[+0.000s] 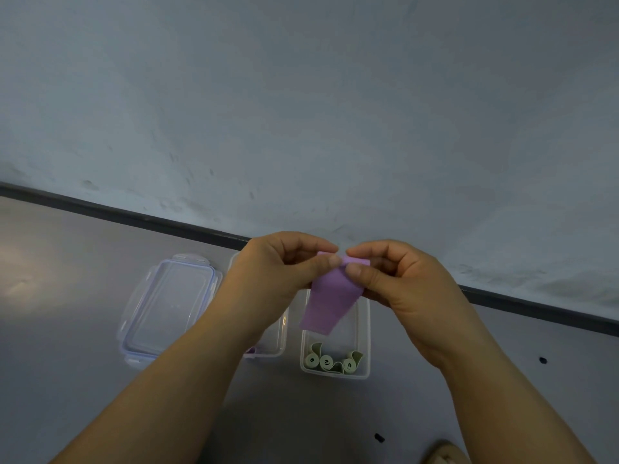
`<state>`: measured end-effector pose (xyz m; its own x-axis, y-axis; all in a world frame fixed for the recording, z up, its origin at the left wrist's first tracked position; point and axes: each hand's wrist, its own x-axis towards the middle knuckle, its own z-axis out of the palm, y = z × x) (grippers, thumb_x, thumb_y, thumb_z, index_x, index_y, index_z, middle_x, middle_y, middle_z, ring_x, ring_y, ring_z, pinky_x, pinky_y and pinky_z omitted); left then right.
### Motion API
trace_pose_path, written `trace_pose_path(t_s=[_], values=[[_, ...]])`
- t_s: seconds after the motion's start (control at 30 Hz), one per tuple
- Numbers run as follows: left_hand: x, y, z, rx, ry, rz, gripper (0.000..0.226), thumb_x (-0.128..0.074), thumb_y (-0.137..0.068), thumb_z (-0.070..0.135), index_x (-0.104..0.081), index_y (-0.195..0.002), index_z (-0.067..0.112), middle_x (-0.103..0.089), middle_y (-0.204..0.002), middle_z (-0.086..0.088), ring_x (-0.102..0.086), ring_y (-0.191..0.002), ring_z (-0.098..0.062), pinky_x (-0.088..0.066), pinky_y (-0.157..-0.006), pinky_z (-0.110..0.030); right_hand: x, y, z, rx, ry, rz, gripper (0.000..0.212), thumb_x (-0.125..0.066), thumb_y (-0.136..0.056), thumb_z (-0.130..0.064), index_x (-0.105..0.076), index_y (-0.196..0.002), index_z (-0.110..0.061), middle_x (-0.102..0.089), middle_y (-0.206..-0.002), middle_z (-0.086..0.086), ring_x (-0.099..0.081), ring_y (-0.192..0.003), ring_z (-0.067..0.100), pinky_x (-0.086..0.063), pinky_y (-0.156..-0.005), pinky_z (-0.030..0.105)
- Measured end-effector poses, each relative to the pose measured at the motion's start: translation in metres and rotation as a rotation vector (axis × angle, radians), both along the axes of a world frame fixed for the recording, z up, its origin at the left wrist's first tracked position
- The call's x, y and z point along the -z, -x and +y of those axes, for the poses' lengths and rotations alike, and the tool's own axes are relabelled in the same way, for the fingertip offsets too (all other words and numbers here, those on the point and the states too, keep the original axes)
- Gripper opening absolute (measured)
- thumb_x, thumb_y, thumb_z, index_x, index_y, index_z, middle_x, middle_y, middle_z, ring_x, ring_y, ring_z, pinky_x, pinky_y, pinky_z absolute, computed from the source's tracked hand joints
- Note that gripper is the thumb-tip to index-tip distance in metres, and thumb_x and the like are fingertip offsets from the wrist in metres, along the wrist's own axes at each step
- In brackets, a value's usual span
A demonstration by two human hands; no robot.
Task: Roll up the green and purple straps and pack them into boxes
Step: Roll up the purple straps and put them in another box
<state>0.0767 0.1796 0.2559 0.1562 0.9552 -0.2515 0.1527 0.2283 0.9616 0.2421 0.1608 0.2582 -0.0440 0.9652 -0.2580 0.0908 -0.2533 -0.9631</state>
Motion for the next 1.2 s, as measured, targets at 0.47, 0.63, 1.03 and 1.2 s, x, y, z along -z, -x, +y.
trace_pose_path(t_s=[0.47, 0.63, 1.03, 1.2], values=[[-0.003, 0.0, -0.001, -0.014, 0.023, -0.072, 0.023, -0.072, -0.068, 0.024, -0.069, -0.09, 0.024, -0.075, -0.084, 0.001, -0.07, -0.083, -0.011, -0.057, -0.074, -0.02, -0.003, 0.001, 0.0, -0.005, 0.065, 0.06, 0.012, -0.064, -0.079, -0.02, -0.068, -0.089, -0.014, -0.073, -0.085, 0.004, -0.07, -0.081, 0.015, -0.057, -0.07, 0.024], [-0.001, 0.0, -0.001, 0.041, 0.109, -0.13, 0.039, -0.066, -0.06, 0.037, -0.073, -0.091, 0.014, -0.074, -0.09, -0.005, -0.069, -0.092, -0.019, -0.056, -0.085, -0.031, -0.005, -0.001, 0.0, 0.0, 0.058, 0.126, 0.022, -0.067, -0.063, -0.026, -0.068, -0.083, -0.018, -0.073, -0.083, 0.001, -0.07, -0.079, 0.014, -0.056, -0.068, 0.023], [-0.012, 0.024, 0.002, 0.408, 0.299, -0.122, 0.009, -0.076, -0.065, 0.022, -0.075, -0.072, 0.016, -0.07, -0.075, 0.0, -0.065, -0.069, -0.009, -0.052, -0.06, -0.02, -0.014, -0.005, -0.009, -0.541, -0.056, -0.164, 0.066, -0.082, -0.062, -0.022, -0.052, -0.111, -0.056, -0.054, -0.1, -0.022, -0.057, -0.089, 0.018, -0.056, -0.078, 0.034], [-0.011, 0.022, 0.001, 0.458, 0.341, -0.138, 0.009, -0.066, -0.067, 0.021, -0.075, -0.068, 0.021, -0.069, -0.07, 0.003, -0.065, -0.064, -0.007, -0.051, -0.057, -0.018, -0.017, -0.005, -0.011, -0.613, -0.059, -0.223, 0.068, -0.084, -0.057, -0.031, -0.052, -0.114, -0.052, -0.054, -0.101, -0.015, -0.054, -0.084, 0.027, -0.055, -0.072, 0.042]])
